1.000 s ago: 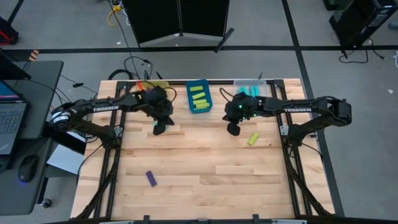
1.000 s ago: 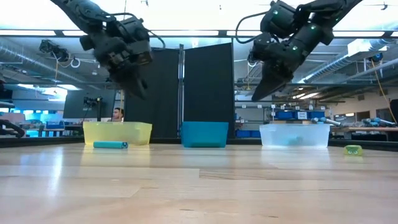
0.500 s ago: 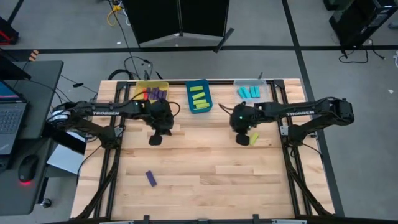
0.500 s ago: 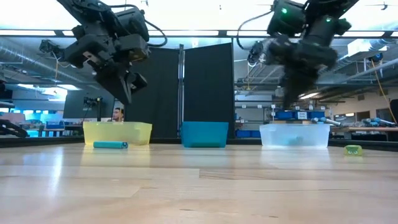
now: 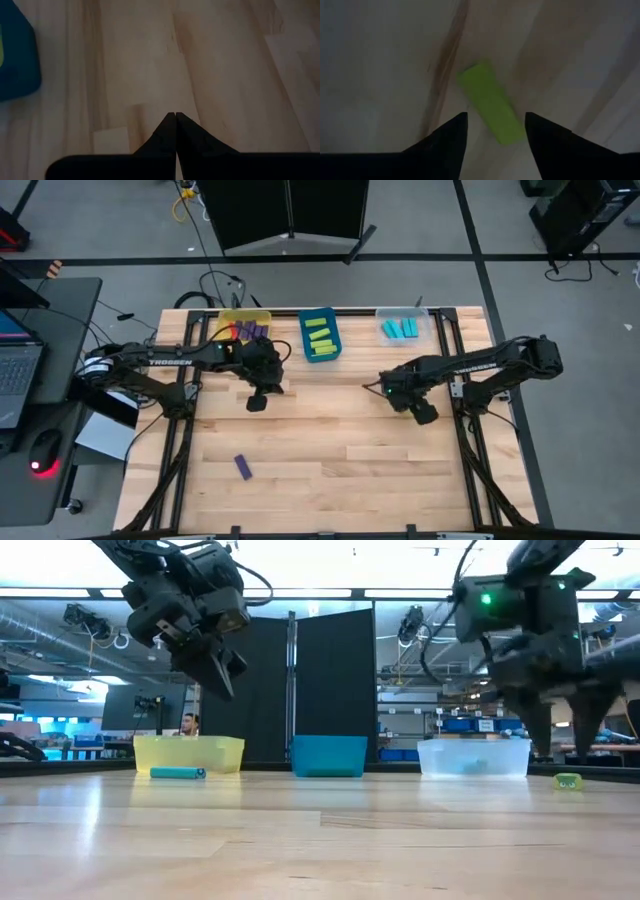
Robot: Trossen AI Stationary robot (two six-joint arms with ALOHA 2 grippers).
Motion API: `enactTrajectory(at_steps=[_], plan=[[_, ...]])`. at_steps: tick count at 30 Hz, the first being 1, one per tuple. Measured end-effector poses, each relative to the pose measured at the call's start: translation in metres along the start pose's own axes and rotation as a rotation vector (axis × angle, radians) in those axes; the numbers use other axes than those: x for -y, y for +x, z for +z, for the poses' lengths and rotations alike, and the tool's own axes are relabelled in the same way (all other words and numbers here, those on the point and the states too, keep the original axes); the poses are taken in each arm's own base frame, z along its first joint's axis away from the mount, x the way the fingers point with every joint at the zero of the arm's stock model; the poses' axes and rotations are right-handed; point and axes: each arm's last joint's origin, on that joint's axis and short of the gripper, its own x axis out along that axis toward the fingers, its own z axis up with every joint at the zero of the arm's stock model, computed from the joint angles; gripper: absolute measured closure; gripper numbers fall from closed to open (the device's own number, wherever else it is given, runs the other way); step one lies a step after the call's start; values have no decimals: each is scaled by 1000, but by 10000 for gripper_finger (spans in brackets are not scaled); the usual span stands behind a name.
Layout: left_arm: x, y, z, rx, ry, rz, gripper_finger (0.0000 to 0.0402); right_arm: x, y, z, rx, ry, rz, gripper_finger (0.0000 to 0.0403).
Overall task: Sort blocks
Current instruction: Put the green block into the blue bin
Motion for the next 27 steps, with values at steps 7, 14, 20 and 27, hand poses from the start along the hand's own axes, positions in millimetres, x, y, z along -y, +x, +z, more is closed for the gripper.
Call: enactTrajectory(at_steps=[7, 14, 20, 27], plan=[[-1, 0, 0, -2, 0, 11, 394, -6, 19, 8, -66, -116, -34, 184], [-1, 2, -3, -4, 0, 13, 394, -7, 34, 17, -88, -145, -17, 196], [-2, 2, -4, -23, -33, 43, 394, -8, 37, 21, -107, -136, -9, 221], [-8, 12, -14, 69, -19, 118, 394, -1, 25, 36, -7, -39, 8, 292]])
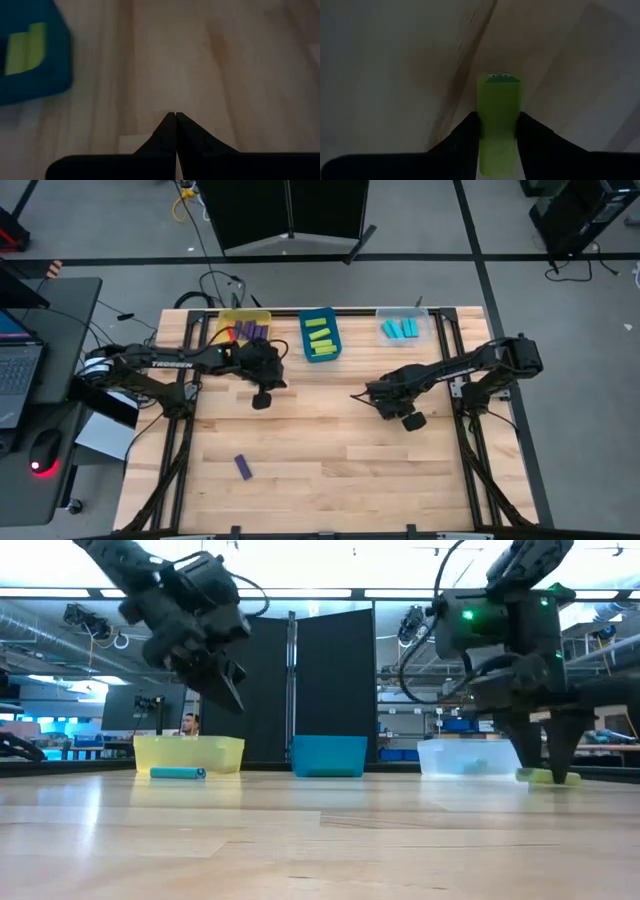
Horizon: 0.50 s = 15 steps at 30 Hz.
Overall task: Sort blocks
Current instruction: Put the green block into the blue bin
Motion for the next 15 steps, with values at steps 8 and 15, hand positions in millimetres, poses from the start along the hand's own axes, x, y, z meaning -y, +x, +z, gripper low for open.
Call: enactTrajectory(at_steps=[8, 15], plan=[[-11, 11, -30, 234, -132, 101, 394, 20, -33, 21, 117, 72, -99, 292], [-10, 10, -36, 430, -149, 133, 394, 72, -95, 37, 335, 153, -286, 292]])
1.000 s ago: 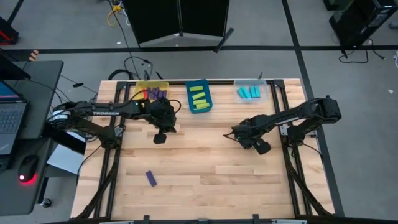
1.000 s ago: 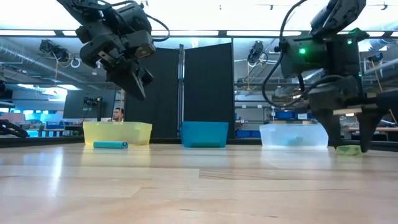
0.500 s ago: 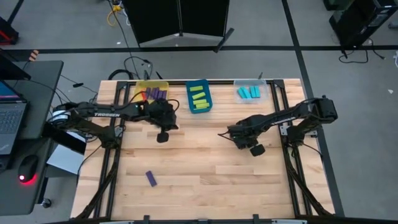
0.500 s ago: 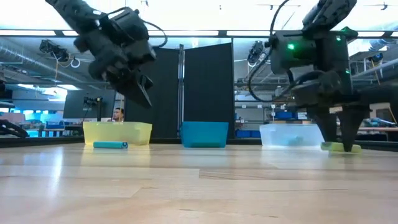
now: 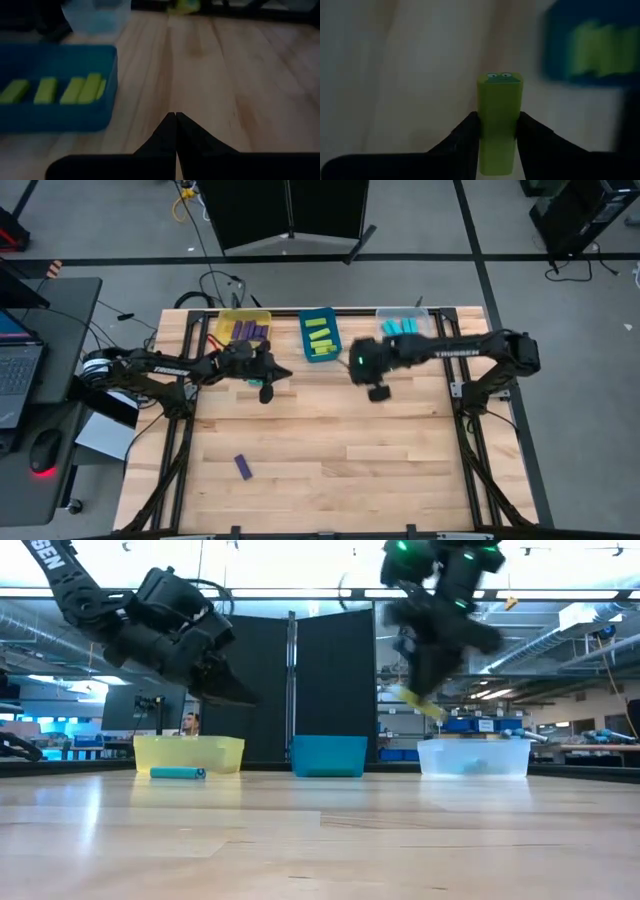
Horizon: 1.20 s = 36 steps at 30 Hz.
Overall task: Sort blocks
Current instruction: Put the green block into the blue bin
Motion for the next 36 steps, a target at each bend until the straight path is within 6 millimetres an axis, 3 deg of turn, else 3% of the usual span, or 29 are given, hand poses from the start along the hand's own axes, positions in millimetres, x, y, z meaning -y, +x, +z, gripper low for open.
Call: enactTrajectory(at_steps=[5, 8, 19, 27, 36], plan=[[0, -1, -1, 29, 2, 4, 394, 46, -22, 24, 241, 105, -89, 292], [-1, -1, -1, 30, 3, 6, 394, 66, -18, 32, 287, 143, -105, 292], [-2, -2, 1, 45, -3, -1, 394, 137, 55, 56, 97, 187, -91, 292], [-1, -2, 1, 45, -8, -18, 394, 162, 97, 51, 26, 209, -9, 292], [-1, -2, 1, 43, -9, -22, 394, 164, 125, 40, -38, 231, 32, 284]])
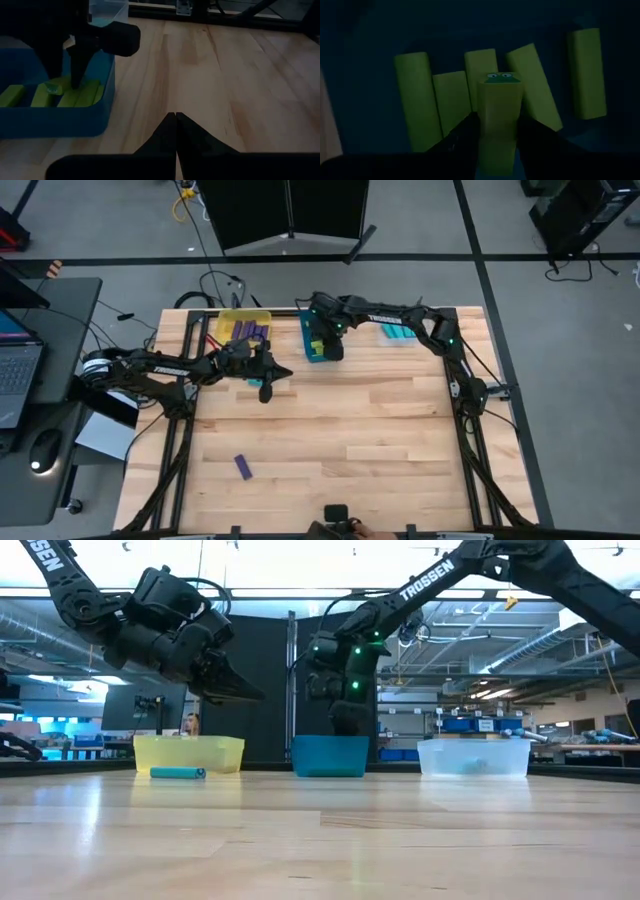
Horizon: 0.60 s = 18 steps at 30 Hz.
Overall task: Sort blocks
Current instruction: Put the green block into the blue bin
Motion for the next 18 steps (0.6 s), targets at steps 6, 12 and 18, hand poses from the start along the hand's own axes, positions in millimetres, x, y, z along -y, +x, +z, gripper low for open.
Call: enactTrajectory(at_steps=[6, 12, 18], plan=[[0, 0, 0, 0, 8, 0, 394, -1, 0, 1, 8, -2, -3, 269], [0, 0, 0, -3, 8, -2, 394, -6, 0, 6, 26, -16, -14, 229], [0, 0, -1, -11, 7, -2, 394, -10, -10, 17, 52, -35, -38, 201]])
